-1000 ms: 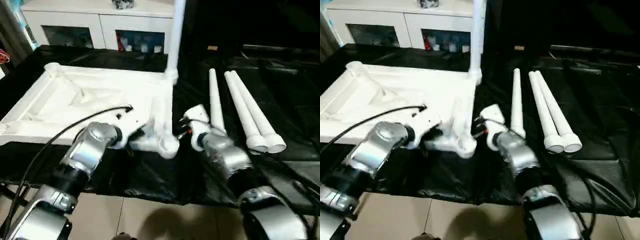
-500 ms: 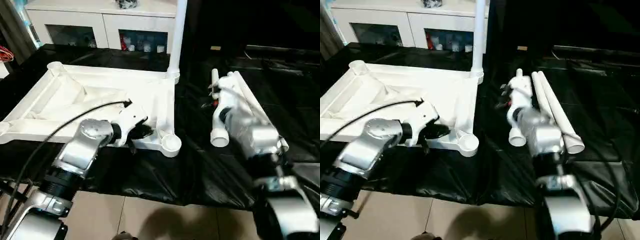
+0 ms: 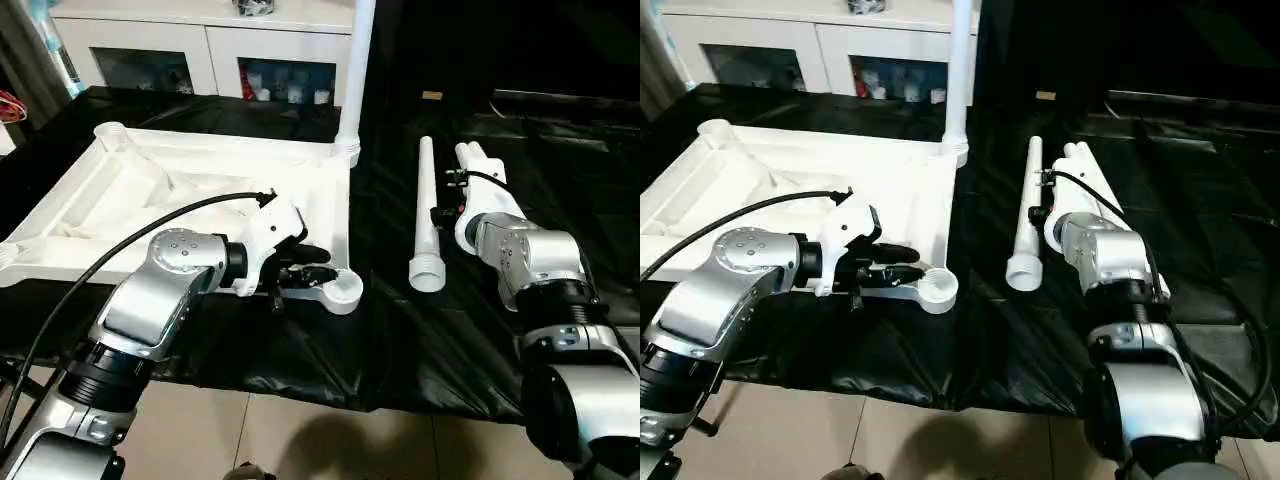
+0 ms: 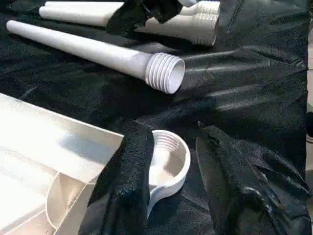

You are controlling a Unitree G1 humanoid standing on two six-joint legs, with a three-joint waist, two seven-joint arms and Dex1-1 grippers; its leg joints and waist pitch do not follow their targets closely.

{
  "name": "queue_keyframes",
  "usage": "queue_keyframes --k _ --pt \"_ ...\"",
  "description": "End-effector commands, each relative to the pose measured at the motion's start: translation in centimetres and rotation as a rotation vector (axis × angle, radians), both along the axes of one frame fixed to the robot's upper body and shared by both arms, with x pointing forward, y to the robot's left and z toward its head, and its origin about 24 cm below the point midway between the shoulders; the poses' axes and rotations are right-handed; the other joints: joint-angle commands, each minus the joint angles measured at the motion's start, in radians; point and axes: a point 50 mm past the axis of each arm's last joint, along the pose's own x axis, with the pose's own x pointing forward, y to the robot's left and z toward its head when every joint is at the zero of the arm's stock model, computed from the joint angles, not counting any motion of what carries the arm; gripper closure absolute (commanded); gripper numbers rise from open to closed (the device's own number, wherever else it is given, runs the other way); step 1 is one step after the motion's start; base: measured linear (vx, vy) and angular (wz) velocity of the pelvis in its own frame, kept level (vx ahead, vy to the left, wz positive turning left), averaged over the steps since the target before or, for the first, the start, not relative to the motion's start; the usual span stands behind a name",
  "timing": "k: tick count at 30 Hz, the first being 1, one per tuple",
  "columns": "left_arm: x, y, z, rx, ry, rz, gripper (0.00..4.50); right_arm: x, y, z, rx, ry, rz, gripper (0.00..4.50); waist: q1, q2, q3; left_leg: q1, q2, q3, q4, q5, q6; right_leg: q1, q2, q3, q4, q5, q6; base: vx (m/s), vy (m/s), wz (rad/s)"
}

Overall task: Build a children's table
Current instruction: Pick table leg

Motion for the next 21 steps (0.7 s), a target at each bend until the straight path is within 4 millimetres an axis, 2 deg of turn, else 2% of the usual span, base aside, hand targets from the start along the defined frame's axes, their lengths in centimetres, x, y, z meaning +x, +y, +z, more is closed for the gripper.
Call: queue_keyframes --k 1,4,6,7,8,9,10,11,13,17,18,20,21 --pt "-0.2 0.1 0.2 -0.005 0.002 -0.001 2.42 0.2 -0.2 0.1 0.004 0.01 -0.012 2.21 0.001 -0.01 -0.074 0.011 0.076 -0.038 -0.06 -0.078 0.015 0.052 -0.117 0.082 -0.061 -0.216 -0.129 0.0 0.0 0.0" --pt "-0.3 0.1 0.2 -0.007 0.008 0.003 2.12 0.3 -0.3 -0.3 0.015 0.027 -0.019 1.92 0.001 -0.007 -0.076 0.012 0.077 -0.038 -0.06 -0.078 0.012 0.051 -0.118 0.081 -0.059 -0.202 -0.135 0.0 0.0 0.0" --pt "-0.4 0.1 0.1 -0.004 0.011 0.004 1.97 0.4 -0.3 -0.5 0.022 0.035 -0.023 1.77 0.001 -0.009 -0.074 0.01 0.076 -0.038 -0.059 -0.081 0.013 0.053 -0.118 0.081 -0.059 -0.196 -0.142 0.0 0.0 0.0" --pt "-0.5 0.0 0.0 0.005 0.005 0.002 1.8 0.3 -0.1 -1.1 0.039 0.068 -0.019 1.56 0.001 -0.015 -0.074 0.01 0.077 -0.037 -0.059 -0.083 0.014 0.054 -0.119 0.081 -0.059 -0.201 -0.142 0.0 0.0 0.0" --pt "-0.5 0.0 0.1 0.009 -0.001 0.002 1.8 0.3 0.0 -1.4 0.051 0.087 -0.018 1.56 0.002 -0.012 -0.075 0.01 0.076 -0.038 -0.059 -0.082 0.016 0.054 -0.119 0.082 -0.059 -0.202 -0.144 0.0 0.0 0.0" --pt "-0.6 0.0 0.0 0.017 -0.006 0.006 1.58 0.2 0.1 -1.8 0.047 0.118 -0.015 1.5 0.001 -0.014 -0.074 0.009 0.076 -0.037 -0.059 -0.081 0.018 0.054 -0.118 0.081 -0.06 -0.206 -0.144 0.0 0.0 0.0" --pt "-0.6 0.1 -0.1 0.023 -0.008 0.008 1.51 0.1 0.1 -2.1 0.042 0.138 -0.014 1.5 0.002 -0.012 -0.074 0.009 0.076 -0.037 -0.058 -0.081 0.018 0.053 -0.117 0.081 -0.059 -0.207 -0.145 0.0 0.0 0.0" --pt "-0.6 0.1 -0.2 0.027 -0.006 0.006 1.45 0.0 0.3 -2.4 0.054 0.16 -0.008 1.5 0.0 -0.019 -0.074 0.009 0.076 -0.036 -0.058 -0.079 0.02 0.054 -0.117 0.081 -0.059 -0.206 -0.143 0.0 0.0 0.0" --pt "-0.7 0.2 -0.2 0.029 -0.005 0.005 1.45 -0.1 0.4 -2.7 0.065 0.173 -0.003 1.5 0.003 -0.015 -0.073 0.009 0.077 -0.037 -0.058 -0.08 0.02 0.053 -0.118 0.081 -0.059 -0.217 -0.14 0.0 0.0 0.0" --pt "-0.7 0.0 -0.1 0.029 -0.002 0.001 1.45 -0.4 0.4 -3.3 0.077 0.228 0.008 1.5 0.002 -0.013 -0.073 0.009 0.079 -0.037 -0.057 -0.09 0.013 0.052 -0.117 0.08 -0.058 -0.212 -0.146 0.0 0.0 0.0" --pt "-0.7 -0.2 -0.1 0.03 -0.004 0.0 1.4 -0.4 0.2 -3.4 0.078 0.24 0.003 1.76 0.003 -0.017 -0.073 0.01 0.079 -0.037 -0.057 -0.1 0.008 0.052 -0.118 0.08 -0.058 -0.225 -0.148 0.0 0.0 0.0" --pt "-0.7 -0.3 -0.1 0.032 -0.006 0.0 1.4 -0.4 0.1 -3.4 0.08 0.247 -0.001 1.83 0.004 -0.016 -0.071 0.011 0.08 -0.037 -0.058 -0.117 0.001 0.05 -0.12 0.08 -0.062 -0.248 -0.143 0.0 0.0 0.0" --pt "-0.7 -0.3 0.0 0.032 -0.009 0.0 1.4 -0.3 -0.1 -3.4 0.083 0.251 -0.009 1.89 0.005 -0.021 -0.071 0.01 0.08 -0.038 -0.058 -0.116 -0.002 0.051 -0.12 0.08 -0.06 -0.251 -0.14 0.0 0.0 0.0"
